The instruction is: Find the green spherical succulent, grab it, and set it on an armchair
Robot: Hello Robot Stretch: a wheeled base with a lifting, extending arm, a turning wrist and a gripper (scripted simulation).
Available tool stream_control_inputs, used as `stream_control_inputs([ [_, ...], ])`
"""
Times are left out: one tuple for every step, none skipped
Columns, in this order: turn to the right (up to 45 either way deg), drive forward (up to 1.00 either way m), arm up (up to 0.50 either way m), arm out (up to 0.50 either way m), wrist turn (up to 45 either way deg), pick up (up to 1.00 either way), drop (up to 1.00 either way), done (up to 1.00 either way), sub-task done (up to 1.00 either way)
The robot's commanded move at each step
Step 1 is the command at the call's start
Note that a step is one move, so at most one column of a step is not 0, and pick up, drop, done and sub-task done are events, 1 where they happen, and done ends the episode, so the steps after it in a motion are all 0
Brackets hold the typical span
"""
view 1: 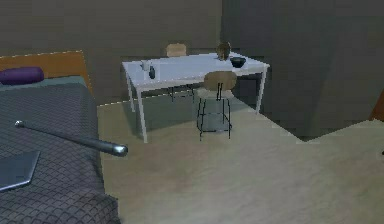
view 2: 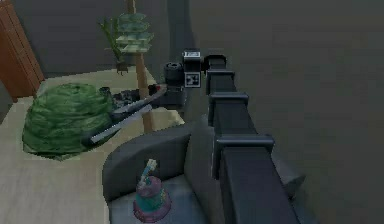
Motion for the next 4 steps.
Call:
stream_control_inputs([
  [0.0, 0.0, 0.0, 0.0, 45.0, 0.0, 0.0, 0.0, 0.0],
  [0.0, 0.0, 0.0, 0.0, 33.0, 0.0, 0.0, 0.0, 0.0],
  [0.0, 0.0, -0.46, 0.0, 0.0, 0.0, 0.0, 0.0, 0.0],
  [0.0, 0.0, -0.5, 0.0, 0.0, 0.0, 0.0, 0.0, 0.0],
])
